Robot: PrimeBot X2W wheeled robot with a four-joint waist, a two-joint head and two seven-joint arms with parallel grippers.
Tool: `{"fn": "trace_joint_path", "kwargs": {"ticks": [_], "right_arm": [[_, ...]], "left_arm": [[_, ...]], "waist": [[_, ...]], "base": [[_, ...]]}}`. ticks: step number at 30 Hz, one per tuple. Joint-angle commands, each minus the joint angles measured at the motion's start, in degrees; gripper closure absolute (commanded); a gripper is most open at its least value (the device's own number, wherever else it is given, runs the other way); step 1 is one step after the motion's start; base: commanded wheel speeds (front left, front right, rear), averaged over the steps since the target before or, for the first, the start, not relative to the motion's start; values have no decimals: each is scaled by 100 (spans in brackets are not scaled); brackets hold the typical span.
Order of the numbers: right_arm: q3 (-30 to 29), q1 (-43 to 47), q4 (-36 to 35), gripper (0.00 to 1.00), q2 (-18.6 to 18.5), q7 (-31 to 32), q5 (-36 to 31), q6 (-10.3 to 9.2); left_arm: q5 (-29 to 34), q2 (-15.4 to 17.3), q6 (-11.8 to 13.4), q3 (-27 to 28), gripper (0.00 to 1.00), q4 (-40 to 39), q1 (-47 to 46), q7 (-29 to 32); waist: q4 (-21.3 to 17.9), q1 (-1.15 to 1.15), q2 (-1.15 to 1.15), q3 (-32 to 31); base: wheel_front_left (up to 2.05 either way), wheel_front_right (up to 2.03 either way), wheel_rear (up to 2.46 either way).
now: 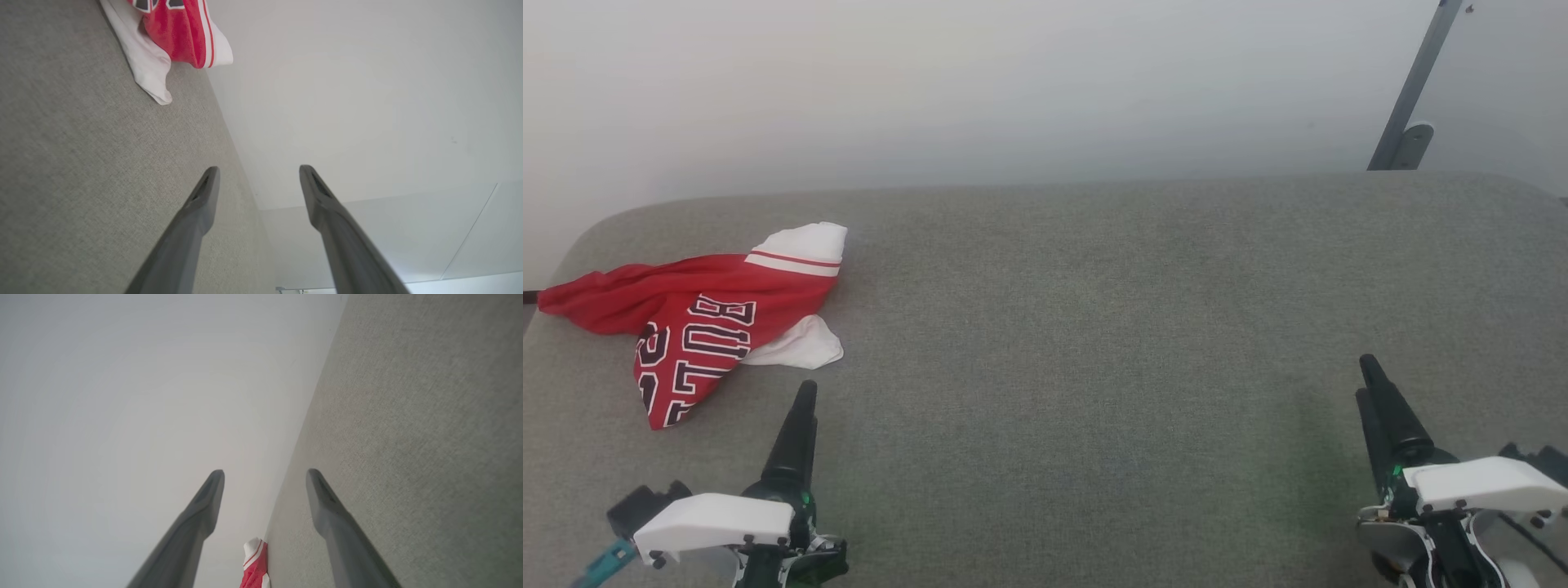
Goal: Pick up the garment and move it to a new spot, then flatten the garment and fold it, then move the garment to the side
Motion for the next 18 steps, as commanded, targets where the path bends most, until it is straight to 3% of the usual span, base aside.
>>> {"fn": "trace_joint_path", "kwargs": {"ticks": [1, 18], "right_arm": [[99, -242, 0, 0, -142, -117, -321, 2], [189, -517, 43, 0, -320, -506, -2546, 2]], "left_arm": [[417, 56, 35, 5, 0, -126, -189, -84], [2728, 116, 351, -168, 0, -382, -100, -456]], "waist": [[4, 0, 0, 3], [23, 0, 0, 7]], "base": [[0, 0, 0], [0, 0, 0]]}}
